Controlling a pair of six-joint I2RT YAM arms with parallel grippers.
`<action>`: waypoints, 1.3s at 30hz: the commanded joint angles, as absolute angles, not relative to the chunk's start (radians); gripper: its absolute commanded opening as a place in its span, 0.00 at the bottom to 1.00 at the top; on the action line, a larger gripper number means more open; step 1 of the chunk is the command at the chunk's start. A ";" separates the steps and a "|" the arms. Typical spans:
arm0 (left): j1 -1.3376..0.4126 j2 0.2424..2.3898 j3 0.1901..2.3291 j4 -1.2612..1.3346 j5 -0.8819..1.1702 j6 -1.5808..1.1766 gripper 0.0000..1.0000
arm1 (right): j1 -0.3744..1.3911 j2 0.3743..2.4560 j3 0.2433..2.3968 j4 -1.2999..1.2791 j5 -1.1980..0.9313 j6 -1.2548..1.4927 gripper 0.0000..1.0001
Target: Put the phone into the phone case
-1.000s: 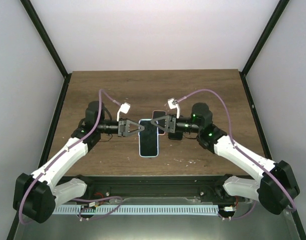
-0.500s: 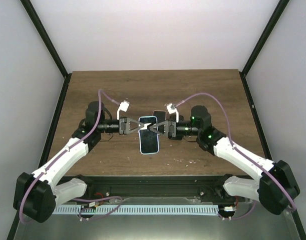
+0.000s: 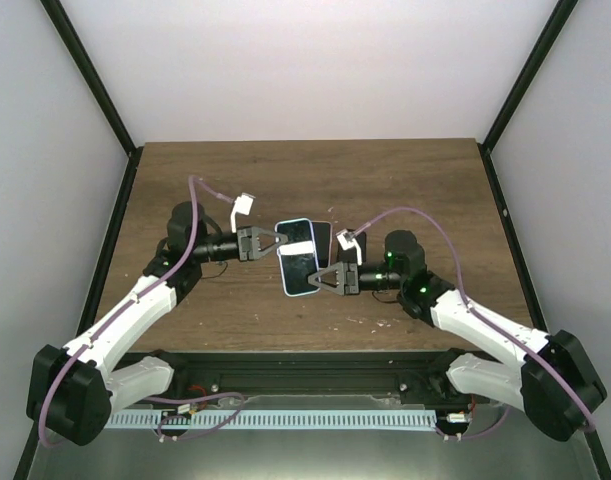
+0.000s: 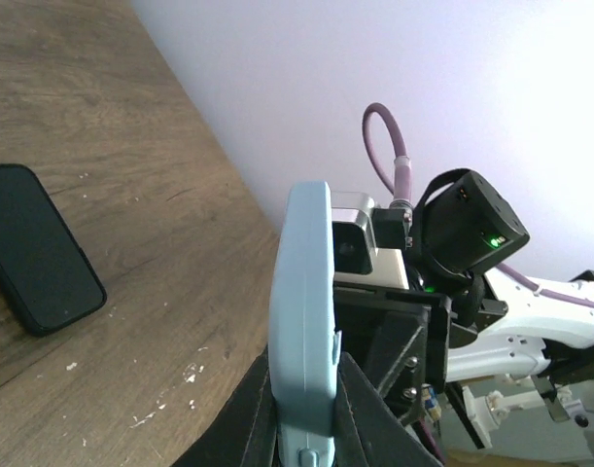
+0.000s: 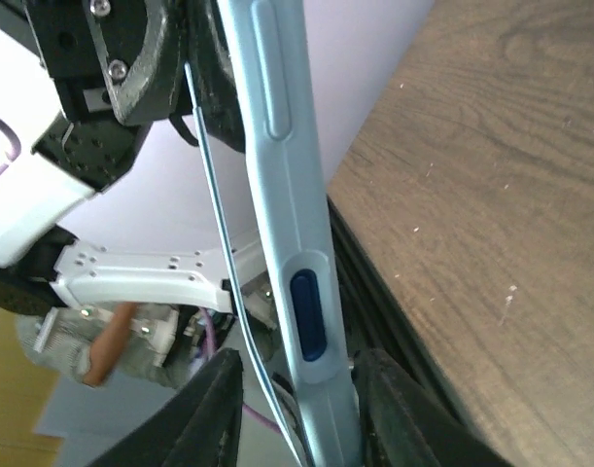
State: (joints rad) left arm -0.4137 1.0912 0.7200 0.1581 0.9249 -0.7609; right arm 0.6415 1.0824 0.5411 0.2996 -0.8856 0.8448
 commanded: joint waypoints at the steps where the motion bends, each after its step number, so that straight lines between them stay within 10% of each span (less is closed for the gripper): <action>1: -0.411 1.083 0.717 0.236 0.914 -0.765 0.02 | 0.647 1.056 0.526 0.357 -0.899 0.884 0.27; 6: -0.411 1.081 0.722 0.167 0.881 -0.696 0.02 | 0.646 1.055 0.514 0.369 -0.881 0.929 0.01; 18: -0.411 1.094 0.721 0.146 0.889 -0.701 0.04 | 0.646 1.093 0.506 0.391 -0.851 0.955 0.10; 39: -0.400 0.998 0.846 -0.353 0.536 -0.496 0.99 | 0.647 1.324 0.570 0.441 -0.719 0.957 0.01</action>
